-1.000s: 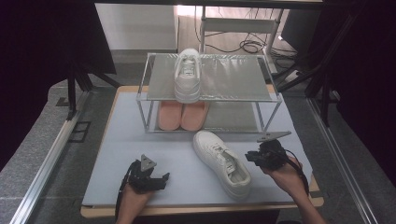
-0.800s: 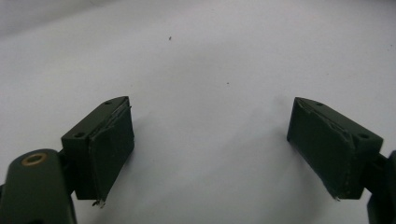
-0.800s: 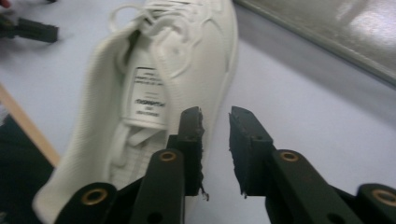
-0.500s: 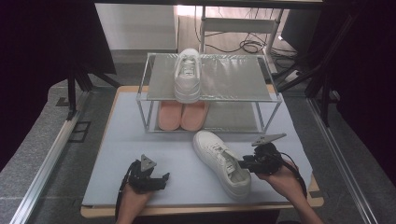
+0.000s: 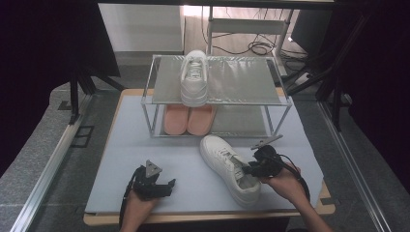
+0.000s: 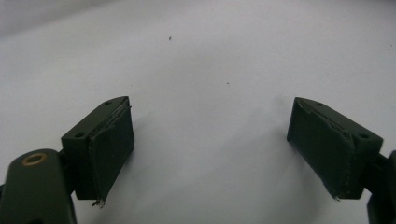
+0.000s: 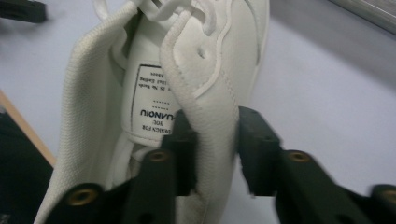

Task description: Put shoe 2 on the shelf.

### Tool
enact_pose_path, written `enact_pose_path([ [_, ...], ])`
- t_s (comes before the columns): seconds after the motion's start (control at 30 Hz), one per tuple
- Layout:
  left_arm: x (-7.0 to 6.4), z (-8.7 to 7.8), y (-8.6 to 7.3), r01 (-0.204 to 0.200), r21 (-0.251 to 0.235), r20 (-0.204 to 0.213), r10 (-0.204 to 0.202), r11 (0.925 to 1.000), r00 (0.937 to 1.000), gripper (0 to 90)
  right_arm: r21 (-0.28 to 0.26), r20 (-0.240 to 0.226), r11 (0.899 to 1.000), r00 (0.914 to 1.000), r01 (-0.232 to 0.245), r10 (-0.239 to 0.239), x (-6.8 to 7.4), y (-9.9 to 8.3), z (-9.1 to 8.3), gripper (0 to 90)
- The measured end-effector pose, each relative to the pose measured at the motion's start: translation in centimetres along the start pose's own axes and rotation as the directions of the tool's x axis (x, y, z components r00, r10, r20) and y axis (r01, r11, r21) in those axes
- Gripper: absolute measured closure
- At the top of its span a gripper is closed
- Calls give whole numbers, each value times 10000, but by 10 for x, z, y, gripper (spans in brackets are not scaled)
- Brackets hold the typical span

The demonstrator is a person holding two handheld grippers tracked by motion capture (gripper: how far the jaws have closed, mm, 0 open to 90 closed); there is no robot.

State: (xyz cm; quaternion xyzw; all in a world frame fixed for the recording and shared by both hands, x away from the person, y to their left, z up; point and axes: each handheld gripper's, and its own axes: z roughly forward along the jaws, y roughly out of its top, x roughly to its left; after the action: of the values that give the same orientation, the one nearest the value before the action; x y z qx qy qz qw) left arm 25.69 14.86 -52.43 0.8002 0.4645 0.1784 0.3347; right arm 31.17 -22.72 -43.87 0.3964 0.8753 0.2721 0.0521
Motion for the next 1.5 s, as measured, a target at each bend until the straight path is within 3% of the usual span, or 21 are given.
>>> enact_pose_path([
  [0.1,0,0,0,-1,-1,3,1,10000,10000,149,-48,-116,9993,9993,-360,359,-3,0,-1,807],
  [0.17,0,0,0,1,0,4,-1,10000,10000,149,-139,-435,9974,9966,-712,706,-7,-1,-2,810],
  [0.33,0,0,0,2,3,7,-2,10000,10000,149,-387,-1368,9814,9739,-1880,1812,-22,-5,-5,819],
  [0.43,0,0,0,7,4,8,-7,10000,10000,149,-441,-1960,9674,9516,-2495,2365,-31,-7,-10,820],
  [0.7,0,0,0,3,4,6,-3,10000,10000,149,-568,-3427,9236,8763,-3791,3387,-45,-17,-21,821],
  [0.83,0,0,0,2,8,8,-2,10000,10000,149,-808,-4020,9007,8408,-4270,3625,-53,-20,-31,820],
  [0.9,0,0,0,-6,9,7,6,10000,10000,149,-909,-4195,8933,8304,-4402,3665,-55,-21,-38,819],
  [1.13,0,0,0,-17,17,2,17,10000,10000,149,-1344,-4735,8639,7973,-4853,3742,-61,-22,-60,818],
  [1.47,0,0,0,-27,4,-10,27,10000,10000,148,-1675,-5472,8424,7591,-5122,3528,-60,-16,-89,815],
  [1.5,0,0,0,-27,3,-6,27,10000,10000,149,-1703,-5569,8378,7521,-5187,3524,-60,-16,-92,816],
])
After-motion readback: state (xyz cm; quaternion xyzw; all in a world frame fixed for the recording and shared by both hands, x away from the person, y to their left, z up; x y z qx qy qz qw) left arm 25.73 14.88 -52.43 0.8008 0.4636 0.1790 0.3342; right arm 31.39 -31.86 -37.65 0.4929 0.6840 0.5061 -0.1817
